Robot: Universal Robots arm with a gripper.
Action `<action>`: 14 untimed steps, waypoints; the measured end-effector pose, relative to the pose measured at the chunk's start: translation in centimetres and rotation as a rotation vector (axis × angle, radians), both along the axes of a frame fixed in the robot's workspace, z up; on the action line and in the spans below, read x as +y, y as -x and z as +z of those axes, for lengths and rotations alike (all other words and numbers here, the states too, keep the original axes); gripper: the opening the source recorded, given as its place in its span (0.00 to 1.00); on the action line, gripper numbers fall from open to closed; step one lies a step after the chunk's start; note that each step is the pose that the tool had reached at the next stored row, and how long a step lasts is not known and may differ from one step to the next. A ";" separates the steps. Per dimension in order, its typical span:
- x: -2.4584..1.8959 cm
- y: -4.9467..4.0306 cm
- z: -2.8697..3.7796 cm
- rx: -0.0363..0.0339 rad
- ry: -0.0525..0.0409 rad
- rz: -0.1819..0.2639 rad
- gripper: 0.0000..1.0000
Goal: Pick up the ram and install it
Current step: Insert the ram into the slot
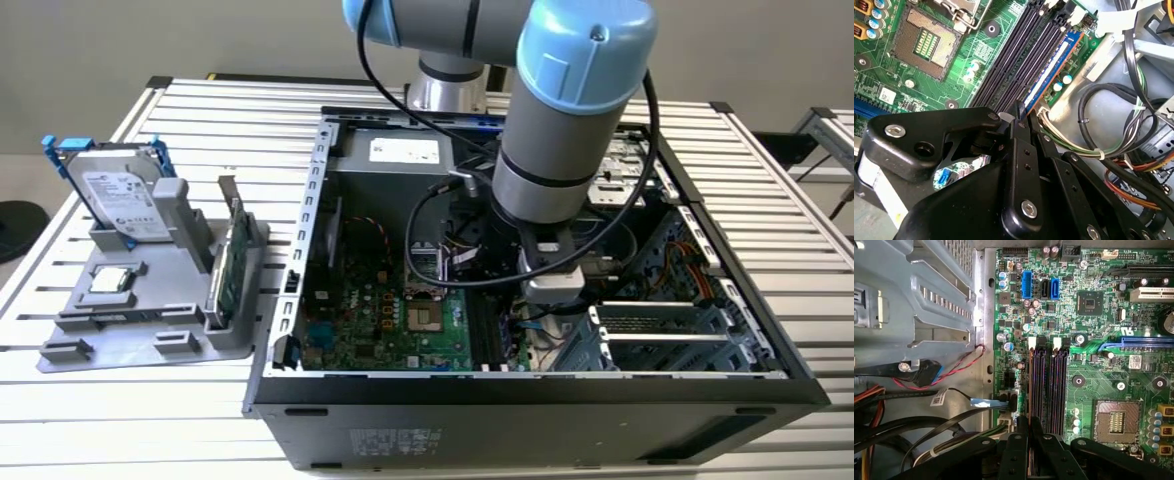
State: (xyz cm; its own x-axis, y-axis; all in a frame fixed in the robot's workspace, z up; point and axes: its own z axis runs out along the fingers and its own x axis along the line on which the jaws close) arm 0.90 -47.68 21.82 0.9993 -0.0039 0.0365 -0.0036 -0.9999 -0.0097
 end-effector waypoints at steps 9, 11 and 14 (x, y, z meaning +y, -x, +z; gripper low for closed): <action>0.07 0.00 -0.21 0.0000 -0.0005 0.000 0.00; 0.07 0.02 -0.22 -0.0001 -0.0006 0.001 0.00; 0.07 0.11 -0.23 -0.0004 -0.0007 0.003 0.00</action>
State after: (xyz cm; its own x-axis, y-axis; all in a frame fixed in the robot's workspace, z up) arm 0.79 -47.61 21.59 0.9993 -0.0007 0.0369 -0.0003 -0.9999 -0.0103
